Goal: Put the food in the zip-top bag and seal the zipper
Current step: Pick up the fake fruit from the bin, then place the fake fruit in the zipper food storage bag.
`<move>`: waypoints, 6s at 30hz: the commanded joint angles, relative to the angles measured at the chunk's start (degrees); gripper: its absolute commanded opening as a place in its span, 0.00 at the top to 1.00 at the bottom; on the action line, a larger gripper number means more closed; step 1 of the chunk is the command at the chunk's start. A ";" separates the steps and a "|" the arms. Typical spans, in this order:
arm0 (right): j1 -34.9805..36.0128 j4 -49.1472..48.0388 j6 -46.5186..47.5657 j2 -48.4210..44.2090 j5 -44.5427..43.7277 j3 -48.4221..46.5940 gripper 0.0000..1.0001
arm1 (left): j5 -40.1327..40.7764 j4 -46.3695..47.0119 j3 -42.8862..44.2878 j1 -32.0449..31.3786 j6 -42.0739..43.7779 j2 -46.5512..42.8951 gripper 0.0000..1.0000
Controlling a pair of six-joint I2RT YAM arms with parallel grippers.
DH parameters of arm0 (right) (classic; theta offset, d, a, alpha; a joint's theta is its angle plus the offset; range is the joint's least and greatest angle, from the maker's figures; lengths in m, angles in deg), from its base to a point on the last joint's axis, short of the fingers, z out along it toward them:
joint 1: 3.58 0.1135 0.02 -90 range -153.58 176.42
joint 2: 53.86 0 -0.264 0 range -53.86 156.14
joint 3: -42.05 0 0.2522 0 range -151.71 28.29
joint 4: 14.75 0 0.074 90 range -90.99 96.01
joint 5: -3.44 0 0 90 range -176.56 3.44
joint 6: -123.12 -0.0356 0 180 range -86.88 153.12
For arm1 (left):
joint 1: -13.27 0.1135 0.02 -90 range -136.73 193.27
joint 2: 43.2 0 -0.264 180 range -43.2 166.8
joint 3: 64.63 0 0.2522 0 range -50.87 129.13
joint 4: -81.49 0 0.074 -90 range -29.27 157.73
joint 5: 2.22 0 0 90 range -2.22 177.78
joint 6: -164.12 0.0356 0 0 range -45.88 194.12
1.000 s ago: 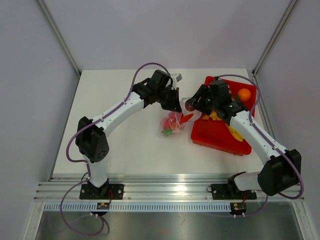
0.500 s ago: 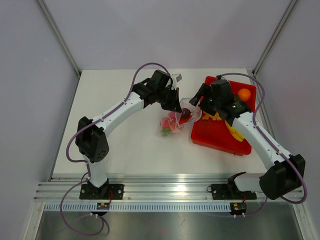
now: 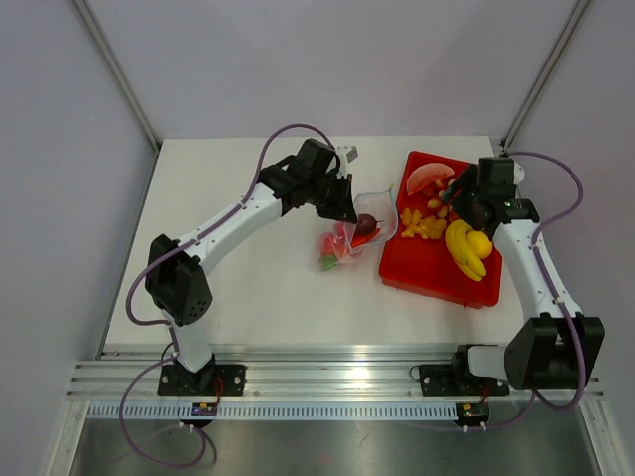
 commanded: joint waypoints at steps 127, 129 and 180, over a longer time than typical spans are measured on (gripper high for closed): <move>-8.12 -5.29 -0.82 27.31 -11.67 -19.30 0.64 | -1.75 0.02 -0.01 4.55 3.78 0.55 1.00; -7.59 -4.41 -0.21 22.21 -10.71 -16.05 0.64 | -2.01 -0.34 1.58 4.64 3.61 1.00 1.00; 34.69 -8.98 -4.42 10.26 6.45 -4.43 0.13 | -5.09 -5.79 5.71 5.07 3.17 -4.71 1.00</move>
